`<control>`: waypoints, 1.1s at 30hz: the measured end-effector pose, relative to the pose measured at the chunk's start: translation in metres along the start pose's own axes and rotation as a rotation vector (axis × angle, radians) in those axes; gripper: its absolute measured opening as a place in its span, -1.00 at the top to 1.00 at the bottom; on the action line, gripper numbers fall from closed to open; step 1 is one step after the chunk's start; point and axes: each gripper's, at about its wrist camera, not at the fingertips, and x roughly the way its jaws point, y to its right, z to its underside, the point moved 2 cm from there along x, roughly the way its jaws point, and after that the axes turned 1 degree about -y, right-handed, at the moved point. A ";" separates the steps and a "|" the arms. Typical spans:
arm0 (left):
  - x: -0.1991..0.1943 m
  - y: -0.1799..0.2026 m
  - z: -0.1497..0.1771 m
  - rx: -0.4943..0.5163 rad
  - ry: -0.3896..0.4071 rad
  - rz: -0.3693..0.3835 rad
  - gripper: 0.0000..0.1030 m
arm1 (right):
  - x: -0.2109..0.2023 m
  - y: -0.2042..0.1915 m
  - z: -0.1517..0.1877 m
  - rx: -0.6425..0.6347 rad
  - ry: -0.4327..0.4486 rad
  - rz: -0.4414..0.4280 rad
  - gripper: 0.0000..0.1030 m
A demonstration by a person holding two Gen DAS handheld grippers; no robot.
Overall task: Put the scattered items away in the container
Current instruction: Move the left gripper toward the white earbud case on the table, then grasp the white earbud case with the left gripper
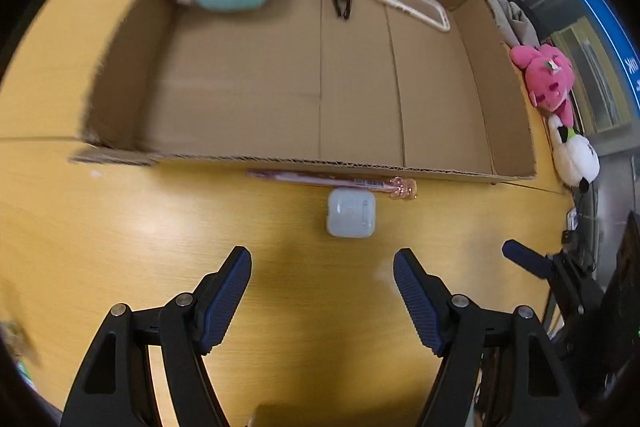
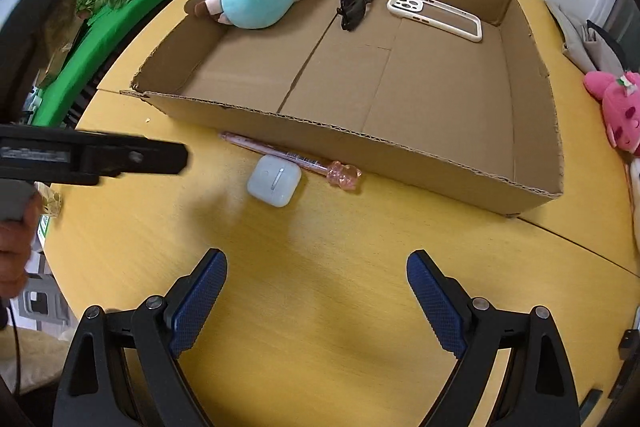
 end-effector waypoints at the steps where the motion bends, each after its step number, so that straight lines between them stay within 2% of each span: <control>1: 0.008 0.002 0.000 -0.002 -0.014 0.000 -0.43 | 0.002 0.001 0.000 0.001 -0.011 0.001 -0.83; 4: 0.033 0.009 -0.002 0.002 -0.063 -0.005 -0.43 | 0.006 0.005 -0.002 0.006 -0.033 -0.006 -0.83; 12: 0.070 0.024 -0.010 0.026 -0.110 -0.045 -0.42 | 0.021 0.014 0.004 0.026 -0.070 -0.026 -0.83; 15: 0.079 0.026 -0.007 0.043 -0.134 -0.059 -0.24 | 0.024 0.020 0.008 0.045 -0.082 -0.027 -0.83; 17: 0.080 0.031 -0.005 0.078 -0.126 -0.076 -0.09 | 0.027 0.024 0.010 0.059 -0.089 -0.028 -0.83; 19: 0.079 0.033 -0.003 0.094 -0.124 -0.078 0.18 | 0.028 0.028 0.011 0.070 -0.091 -0.027 -0.83; 26: 0.070 0.029 0.016 0.117 -0.130 -0.037 0.19 | 0.028 0.034 0.010 0.142 -0.082 -0.066 -0.82; 29: 0.051 0.034 0.023 0.150 -0.089 0.004 0.20 | 0.025 0.038 0.004 0.209 -0.069 -0.106 -0.82; 33: 0.024 0.047 0.034 0.253 -0.034 0.042 0.20 | 0.020 0.054 -0.007 0.327 -0.031 -0.193 -0.82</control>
